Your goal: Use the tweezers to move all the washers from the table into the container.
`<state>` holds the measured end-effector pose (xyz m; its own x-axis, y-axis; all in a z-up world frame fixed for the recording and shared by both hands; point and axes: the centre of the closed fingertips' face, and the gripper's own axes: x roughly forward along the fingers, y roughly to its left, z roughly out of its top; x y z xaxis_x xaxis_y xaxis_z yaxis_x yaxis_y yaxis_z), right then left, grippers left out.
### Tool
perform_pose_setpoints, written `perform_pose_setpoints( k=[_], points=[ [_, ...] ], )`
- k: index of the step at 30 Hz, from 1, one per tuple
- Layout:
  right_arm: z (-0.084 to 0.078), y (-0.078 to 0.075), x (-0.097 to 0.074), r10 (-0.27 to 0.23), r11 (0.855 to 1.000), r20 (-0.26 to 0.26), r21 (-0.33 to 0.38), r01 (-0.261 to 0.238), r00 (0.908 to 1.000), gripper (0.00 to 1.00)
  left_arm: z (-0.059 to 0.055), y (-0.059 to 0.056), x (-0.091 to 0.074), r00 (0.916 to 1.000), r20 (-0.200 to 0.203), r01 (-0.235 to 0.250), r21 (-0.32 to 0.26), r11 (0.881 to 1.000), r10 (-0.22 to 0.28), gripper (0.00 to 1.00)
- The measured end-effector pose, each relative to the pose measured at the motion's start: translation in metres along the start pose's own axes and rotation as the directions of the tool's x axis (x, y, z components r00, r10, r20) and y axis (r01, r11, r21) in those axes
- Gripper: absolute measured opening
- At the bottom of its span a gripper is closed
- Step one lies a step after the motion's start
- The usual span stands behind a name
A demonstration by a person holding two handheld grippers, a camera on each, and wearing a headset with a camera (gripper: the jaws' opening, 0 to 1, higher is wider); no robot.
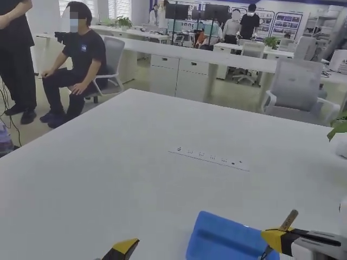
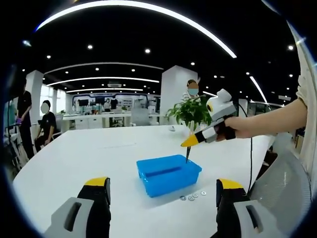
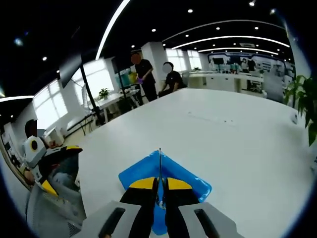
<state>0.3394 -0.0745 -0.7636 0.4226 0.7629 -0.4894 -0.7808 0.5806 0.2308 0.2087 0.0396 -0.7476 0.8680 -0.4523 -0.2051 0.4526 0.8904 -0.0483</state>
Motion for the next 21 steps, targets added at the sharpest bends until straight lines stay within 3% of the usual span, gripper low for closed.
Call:
perform_pose_setpoints(
  k=[5, 21],
  points=[
    [-0.006, -0.008, 0.007, -0.013, 1.000, -0.024, -0.008, 0.012, 0.9996, 0.03, -0.004, 0.000, 0.001, 0.9997, -0.025, -0.004, 0.013, 1.000, 0.005, 0.90],
    [-0.035, -0.029, 0.029, -0.039, 0.999, -0.092, 0.006, 0.040, 0.9950, 0.03, -0.007, 0.001, 0.001, 0.9993, -0.035, -0.007, 0.017, 1.000, 0.008, 0.88]
  ],
)
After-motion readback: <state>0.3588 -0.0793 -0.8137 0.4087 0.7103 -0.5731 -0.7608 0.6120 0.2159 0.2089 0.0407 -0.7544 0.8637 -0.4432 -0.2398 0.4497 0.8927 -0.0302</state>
